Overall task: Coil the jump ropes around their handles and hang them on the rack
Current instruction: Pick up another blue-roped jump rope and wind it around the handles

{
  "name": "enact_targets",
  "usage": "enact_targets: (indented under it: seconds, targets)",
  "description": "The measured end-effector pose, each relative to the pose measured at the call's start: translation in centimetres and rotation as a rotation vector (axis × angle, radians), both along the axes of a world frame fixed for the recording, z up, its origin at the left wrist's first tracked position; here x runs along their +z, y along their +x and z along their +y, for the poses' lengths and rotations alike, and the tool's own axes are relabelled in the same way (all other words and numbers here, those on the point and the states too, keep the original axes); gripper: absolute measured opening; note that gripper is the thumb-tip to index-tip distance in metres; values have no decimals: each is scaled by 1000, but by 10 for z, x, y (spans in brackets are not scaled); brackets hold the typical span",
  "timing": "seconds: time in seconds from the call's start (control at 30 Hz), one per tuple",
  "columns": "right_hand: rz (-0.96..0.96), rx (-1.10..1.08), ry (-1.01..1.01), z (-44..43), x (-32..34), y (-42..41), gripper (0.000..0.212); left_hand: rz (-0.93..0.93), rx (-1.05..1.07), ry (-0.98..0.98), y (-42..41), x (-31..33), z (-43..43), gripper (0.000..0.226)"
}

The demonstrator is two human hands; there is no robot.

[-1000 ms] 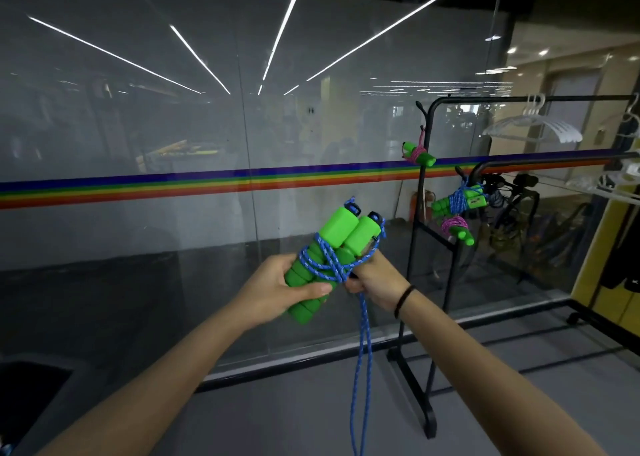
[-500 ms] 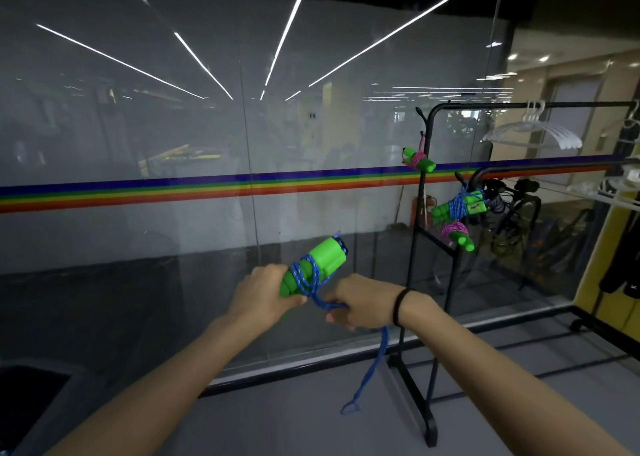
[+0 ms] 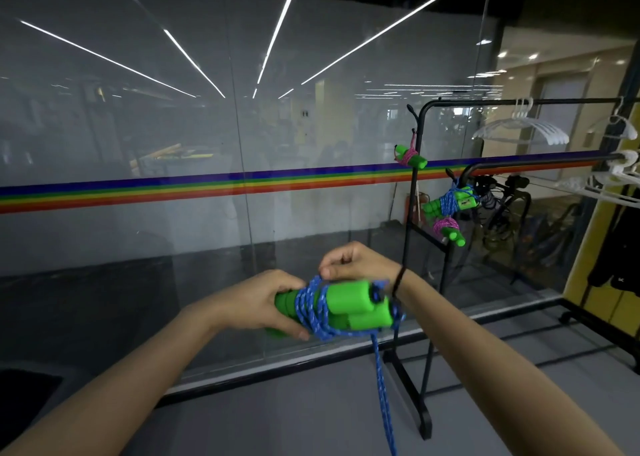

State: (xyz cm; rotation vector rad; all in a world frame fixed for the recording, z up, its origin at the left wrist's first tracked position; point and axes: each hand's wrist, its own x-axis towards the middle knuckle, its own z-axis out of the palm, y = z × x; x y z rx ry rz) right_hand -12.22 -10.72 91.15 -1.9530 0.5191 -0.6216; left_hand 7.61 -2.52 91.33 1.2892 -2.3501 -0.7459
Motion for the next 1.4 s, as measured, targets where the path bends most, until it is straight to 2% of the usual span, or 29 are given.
enact_targets:
  seconds: [0.07, 0.13, 0.2, 0.33, 0.4, 0.5, 0.6, 0.7, 0.87, 1.0, 1.07, 1.13, 1.17, 1.23, 1.3, 1.37, 1.4]
  targets:
    - [-151, -122, 141, 3, -19, -2, 28, 349, 55, 59, -2, -5, 4, 37]
    - [-150, -134, 155, 5, -34, 5, 29, 613, 149, 110, -4, -9, 4, 37]
    - [-78, -123, 131, 8, -43, 12, 36, 711, 227, 148, -7, -11, 3, 33]
    - [167, -221, -114, 20, -38, 17, 32, 683, 353, 188, -7, -16, -4, 21]
    - [365, -227, -305, 25, -34, 18, 30, 549, 386, 151, -4, -19, -8, 19]
    - [584, -188, -442, 30, -30, 20, 28, 59, 401, -118, 4, -22, -13, 23]
    - [640, -180, -501, 32, -28, 23, 26, -302, 436, -239, 12, -25, -17, 45]
    - [674, -167, -545, 31, -24, 28, 25, -571, 471, -278, 8, -24, -14, 51]
    - [730, -108, -639, 32, -4, 35, 25, -817, 403, -324, -8, -19, -12, 51]
    - [683, -127, -781, 31, 8, 34, 28, -833, 346, -323, -9, -9, -12, 49]
    - [596, -131, -755, 28, 17, 32, 27, -847, 258, -295, -9, -9, -11, 44]
    - [480, -90, -625, 20, 24, 28, 25, -761, 143, -227, -6, -12, -8, 38]
    - [427, -71, -538, 14, 25, 27, 22, -645, 100, -195, -3, -13, -7, 35]
    - [314, -57, -339, 3, 20, 22, 18, -303, 49, -131, 4, -15, -4, 31]
    - [191, -37, -158, -4, 12, 15, 21, 32, 41, -80, 6, -14, 0, 38]
    - [41, -29, 11, -3, 1, 6, 34, 274, 53, -47, 5, -13, 4, 52]
    - [-54, -86, 86, -5, -6, 4, 55, 365, 66, -37, 4, -14, 5, 55]
